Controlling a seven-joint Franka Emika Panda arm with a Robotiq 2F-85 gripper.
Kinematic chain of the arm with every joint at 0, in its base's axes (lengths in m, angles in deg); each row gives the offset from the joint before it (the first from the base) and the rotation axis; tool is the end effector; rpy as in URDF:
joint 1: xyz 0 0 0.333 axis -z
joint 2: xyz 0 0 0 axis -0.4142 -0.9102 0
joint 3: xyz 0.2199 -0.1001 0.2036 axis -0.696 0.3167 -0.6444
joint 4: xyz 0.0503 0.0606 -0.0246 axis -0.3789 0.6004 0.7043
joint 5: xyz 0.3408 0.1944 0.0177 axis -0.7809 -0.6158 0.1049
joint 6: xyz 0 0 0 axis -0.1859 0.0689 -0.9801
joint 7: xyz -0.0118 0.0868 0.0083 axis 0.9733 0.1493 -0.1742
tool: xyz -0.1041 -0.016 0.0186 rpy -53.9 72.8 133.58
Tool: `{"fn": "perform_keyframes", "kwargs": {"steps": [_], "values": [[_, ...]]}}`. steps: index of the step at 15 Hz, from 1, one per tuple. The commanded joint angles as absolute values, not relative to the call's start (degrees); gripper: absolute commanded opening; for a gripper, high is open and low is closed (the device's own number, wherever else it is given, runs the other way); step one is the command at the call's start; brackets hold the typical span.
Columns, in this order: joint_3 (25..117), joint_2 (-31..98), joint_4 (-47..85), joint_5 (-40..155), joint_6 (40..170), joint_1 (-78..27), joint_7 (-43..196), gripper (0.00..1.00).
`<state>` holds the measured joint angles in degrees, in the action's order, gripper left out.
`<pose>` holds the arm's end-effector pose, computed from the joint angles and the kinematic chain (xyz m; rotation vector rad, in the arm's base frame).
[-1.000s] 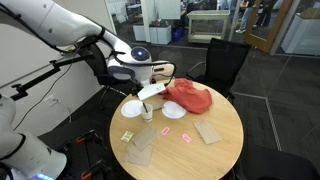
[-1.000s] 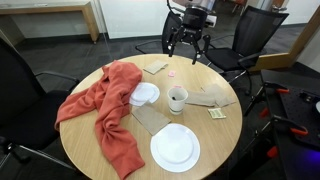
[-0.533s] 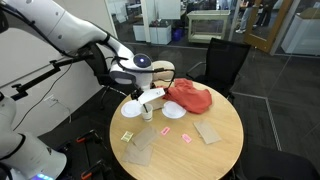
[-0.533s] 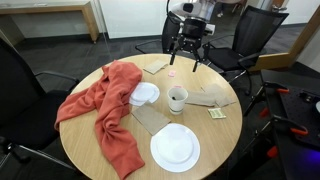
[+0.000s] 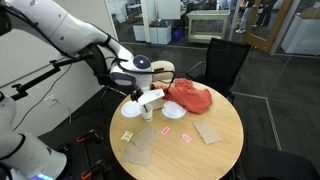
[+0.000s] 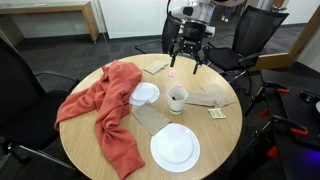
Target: Remove the black pen from the white cup
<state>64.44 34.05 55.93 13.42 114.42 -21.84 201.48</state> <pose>0.5348 -0.0050 0.2347 -2.0979 -1.9473 -0.5108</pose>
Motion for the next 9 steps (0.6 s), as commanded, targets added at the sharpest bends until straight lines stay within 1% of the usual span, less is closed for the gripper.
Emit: {"fn": "perform_keyframes", "kwargs": {"steps": [1, 6, 9], "values": [[62.19, 32.07, 56.75, 11.90, 119.52, -21.23, 201.82, 1.00], [59.47, 28.67, 56.15, 10.56, 121.89, -19.62, 203.50, 1.00], [58.48, 26.53, 54.66, 11.20, 121.76, -18.70, 203.37, 0.86]]}}
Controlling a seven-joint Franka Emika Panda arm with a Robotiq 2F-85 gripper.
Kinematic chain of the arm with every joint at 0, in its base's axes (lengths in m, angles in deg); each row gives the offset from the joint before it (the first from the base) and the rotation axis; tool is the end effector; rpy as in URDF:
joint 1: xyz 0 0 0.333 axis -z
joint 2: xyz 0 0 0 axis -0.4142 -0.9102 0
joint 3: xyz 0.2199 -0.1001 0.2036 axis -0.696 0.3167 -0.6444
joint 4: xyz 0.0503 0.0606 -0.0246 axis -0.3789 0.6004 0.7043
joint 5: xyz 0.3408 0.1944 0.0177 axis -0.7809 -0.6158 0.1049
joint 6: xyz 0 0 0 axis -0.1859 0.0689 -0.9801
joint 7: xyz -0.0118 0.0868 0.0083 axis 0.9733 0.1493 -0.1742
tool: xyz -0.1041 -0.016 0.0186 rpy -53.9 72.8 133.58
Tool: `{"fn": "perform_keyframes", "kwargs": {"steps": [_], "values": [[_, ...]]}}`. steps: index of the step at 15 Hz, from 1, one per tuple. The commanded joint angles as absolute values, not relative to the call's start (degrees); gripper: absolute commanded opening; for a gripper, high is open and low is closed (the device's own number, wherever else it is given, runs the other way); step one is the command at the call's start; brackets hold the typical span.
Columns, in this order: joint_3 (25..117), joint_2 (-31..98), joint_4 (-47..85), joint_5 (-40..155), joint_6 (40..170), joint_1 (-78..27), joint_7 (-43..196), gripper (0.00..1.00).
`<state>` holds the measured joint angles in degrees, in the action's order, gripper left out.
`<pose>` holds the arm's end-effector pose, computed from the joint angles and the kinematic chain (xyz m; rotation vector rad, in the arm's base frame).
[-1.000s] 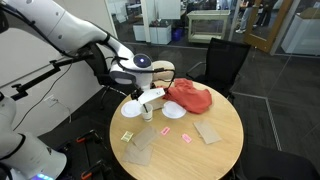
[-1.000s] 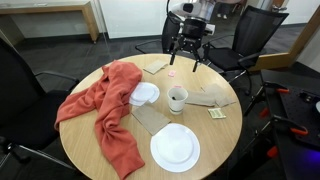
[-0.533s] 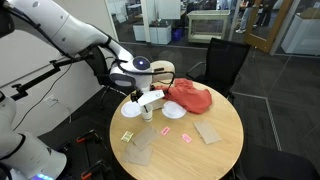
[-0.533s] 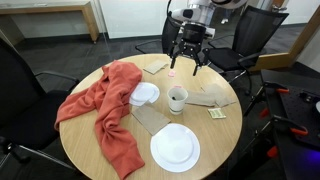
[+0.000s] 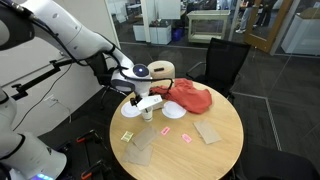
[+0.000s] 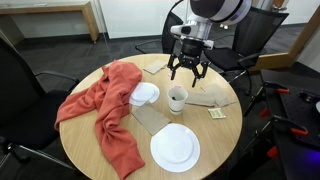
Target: Remove the black pen from the white cup
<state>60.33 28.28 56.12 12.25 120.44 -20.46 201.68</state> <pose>0.5296 0.0120 0.1875 -2.1154 -1.9382 -0.4693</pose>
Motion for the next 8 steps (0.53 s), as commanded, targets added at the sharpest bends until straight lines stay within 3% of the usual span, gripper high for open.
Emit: {"fn": "perform_keyframes", "kwargs": {"steps": [1, 2, 4, 5, 7, 8], "values": [[58.22, 25.99, 54.20, 11.30, 121.62, -18.40, 203.39, 0.84], [58.04, 25.33, 53.60, 11.45, 121.62, -18.25, 203.23, 0.74], [57.67, 24.11, 52.47, 11.70, 121.78, -17.96, 203.00, 0.72], [57.51, 23.52, 51.91, 11.85, 121.73, -17.79, 202.92, 0.62], [57.17, 22.31, 50.86, 12.11, 121.67, -17.55, 202.72, 0.62], [57.14, 21.85, 50.51, 12.30, 121.70, -17.55, 202.51, 0.54]]}}
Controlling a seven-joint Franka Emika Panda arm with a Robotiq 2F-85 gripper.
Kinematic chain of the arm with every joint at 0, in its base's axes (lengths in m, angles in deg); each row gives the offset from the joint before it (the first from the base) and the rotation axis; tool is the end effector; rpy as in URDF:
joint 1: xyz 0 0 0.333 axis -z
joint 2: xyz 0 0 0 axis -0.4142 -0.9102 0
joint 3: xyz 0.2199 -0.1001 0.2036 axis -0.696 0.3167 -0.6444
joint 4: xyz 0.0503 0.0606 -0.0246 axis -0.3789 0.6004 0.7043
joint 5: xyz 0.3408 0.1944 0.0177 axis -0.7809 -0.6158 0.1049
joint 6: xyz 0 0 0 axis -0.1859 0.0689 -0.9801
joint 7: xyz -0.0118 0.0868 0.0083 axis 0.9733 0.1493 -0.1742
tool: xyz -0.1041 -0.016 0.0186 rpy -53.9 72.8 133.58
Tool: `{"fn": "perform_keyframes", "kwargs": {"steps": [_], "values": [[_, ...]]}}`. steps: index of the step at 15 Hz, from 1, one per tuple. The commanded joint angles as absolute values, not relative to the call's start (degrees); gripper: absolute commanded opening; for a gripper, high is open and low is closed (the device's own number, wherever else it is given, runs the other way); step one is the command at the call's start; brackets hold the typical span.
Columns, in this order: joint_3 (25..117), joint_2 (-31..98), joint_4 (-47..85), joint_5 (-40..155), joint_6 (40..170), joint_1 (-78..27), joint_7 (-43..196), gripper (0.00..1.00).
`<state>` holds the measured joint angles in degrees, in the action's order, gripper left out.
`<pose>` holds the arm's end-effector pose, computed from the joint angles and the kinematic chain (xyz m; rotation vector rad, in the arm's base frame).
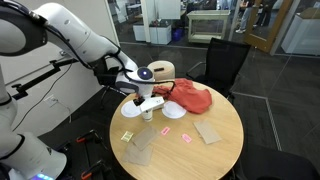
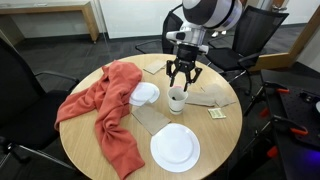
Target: Remove the black pen from the white cup
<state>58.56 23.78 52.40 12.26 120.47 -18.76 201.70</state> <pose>0.5444 0.0140 0.1680 -2.1054 -1.9139 -0.4749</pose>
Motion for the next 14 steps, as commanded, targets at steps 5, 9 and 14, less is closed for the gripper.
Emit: {"fn": "perform_keyframes", "kwargs": {"steps": [5, 9, 14], "values": [[56.91, 19.99, 49.36, 12.62, 121.81, -17.21, 202.27, 0.40], [56.51, 19.21, 49.21, 12.49, 121.92, -16.64, 202.46, 0.39], [55.97, 17.93, 48.44, 12.51, 121.82, -16.01, 202.62, 0.42]]}}
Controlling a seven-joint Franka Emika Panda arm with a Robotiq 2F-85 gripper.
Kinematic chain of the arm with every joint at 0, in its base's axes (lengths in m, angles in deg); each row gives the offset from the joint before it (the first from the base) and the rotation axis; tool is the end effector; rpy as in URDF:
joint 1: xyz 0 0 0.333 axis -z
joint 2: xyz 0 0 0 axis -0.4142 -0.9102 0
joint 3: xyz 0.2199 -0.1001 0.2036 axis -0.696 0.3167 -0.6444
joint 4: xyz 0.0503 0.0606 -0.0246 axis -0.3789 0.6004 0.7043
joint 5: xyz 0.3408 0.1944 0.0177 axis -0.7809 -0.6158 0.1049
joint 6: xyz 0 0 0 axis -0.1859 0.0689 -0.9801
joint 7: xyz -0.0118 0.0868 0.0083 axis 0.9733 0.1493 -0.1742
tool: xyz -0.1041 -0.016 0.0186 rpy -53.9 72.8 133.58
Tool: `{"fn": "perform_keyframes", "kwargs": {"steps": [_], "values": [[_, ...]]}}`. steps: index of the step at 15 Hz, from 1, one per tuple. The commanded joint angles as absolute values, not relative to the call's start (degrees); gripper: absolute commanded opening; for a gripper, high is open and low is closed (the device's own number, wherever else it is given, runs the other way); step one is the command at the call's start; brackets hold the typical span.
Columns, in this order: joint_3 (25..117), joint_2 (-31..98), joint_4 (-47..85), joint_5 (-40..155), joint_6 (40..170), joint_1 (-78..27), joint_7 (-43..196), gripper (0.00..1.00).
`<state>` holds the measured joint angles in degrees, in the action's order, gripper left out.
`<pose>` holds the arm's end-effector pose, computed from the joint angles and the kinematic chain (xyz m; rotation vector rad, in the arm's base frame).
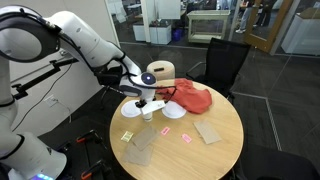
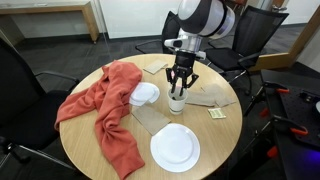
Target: Remove the black pen from the white cup
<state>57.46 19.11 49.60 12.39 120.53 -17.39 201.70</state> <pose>0.5507 0.0127 0.1404 -2.0989 -1.8775 -0.4576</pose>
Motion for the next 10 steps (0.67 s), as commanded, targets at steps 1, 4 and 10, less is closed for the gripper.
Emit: {"fn": "perform_keyframes", "kwargs": {"steps": [1, 4, 10], "values": [[55.91, 17.62, 48.22, 12.58, 121.81, -15.93, 202.60, 0.42], [55.79, 16.64, 47.46, 12.81, 121.75, -15.66, 202.57, 0.43], [55.44, 14.90, 46.11, 13.22, 121.47, -14.94, 202.73, 0.40]]}}
